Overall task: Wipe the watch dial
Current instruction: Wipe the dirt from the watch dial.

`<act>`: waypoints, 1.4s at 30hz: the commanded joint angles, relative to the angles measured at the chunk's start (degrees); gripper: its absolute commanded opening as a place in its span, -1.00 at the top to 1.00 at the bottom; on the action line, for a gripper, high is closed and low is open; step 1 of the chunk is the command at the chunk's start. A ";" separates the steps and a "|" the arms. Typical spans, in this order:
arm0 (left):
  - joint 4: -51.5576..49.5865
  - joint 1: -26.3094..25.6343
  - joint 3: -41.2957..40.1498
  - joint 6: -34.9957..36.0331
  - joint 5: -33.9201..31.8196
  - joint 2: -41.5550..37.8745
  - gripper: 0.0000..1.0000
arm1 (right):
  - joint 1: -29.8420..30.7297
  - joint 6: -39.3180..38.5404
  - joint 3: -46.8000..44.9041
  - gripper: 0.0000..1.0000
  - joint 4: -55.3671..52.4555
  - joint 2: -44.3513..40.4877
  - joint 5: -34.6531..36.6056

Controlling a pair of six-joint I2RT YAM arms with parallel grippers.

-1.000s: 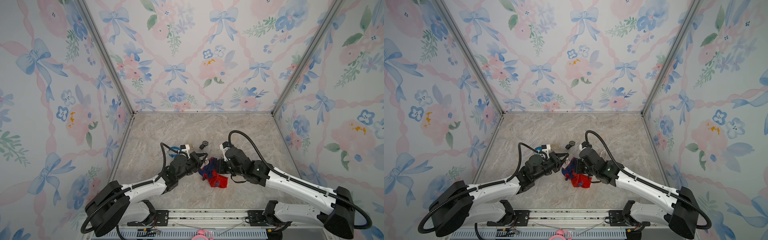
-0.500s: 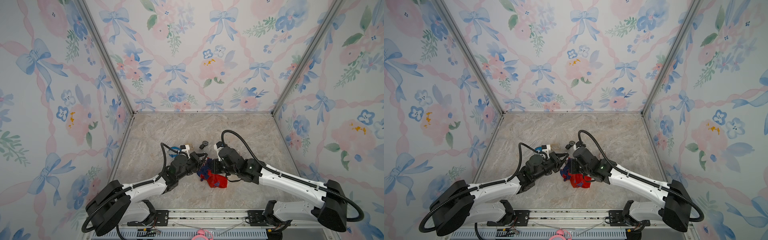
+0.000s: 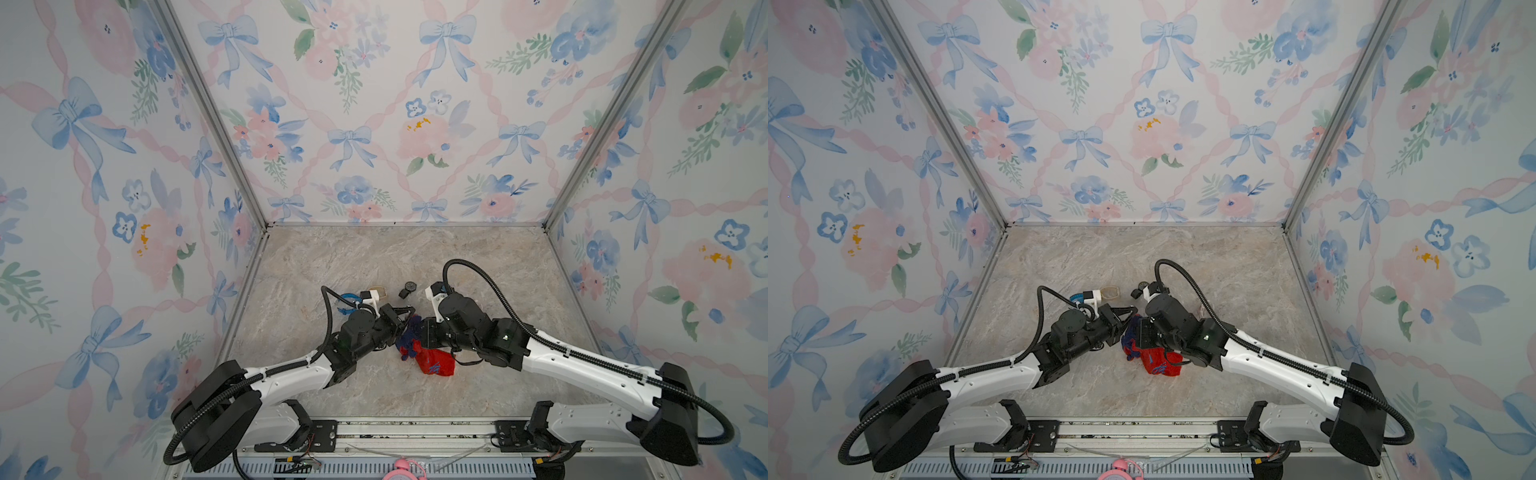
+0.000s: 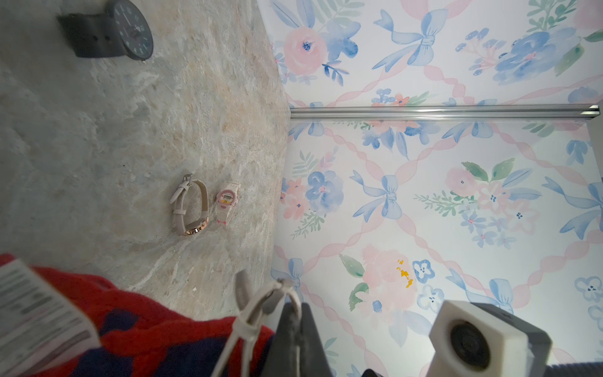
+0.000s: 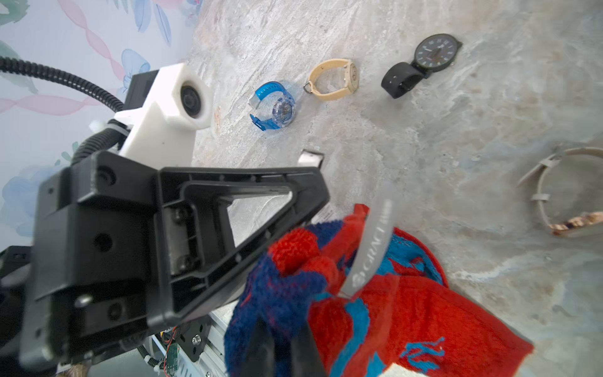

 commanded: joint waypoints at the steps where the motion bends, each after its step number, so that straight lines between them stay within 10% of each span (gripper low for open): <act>1: 1.24 0.11 -0.01 -0.34 0.80 0.76 1.00 | -0.21 -0.50 0.20 1.00 2.04 2.51 -0.23; 12: 1.19 0.97 -1.59 -0.77 0.79 -0.01 1.00 | -6.89 1.70 -6.69 1.00 2.96 -3.13 -2.02; 42: 9.12 3.63 -6.51 -13.91 2.14 1.62 1.00 | 1.08 -8.19 -7.04 1.00 16.20 3.36 4.96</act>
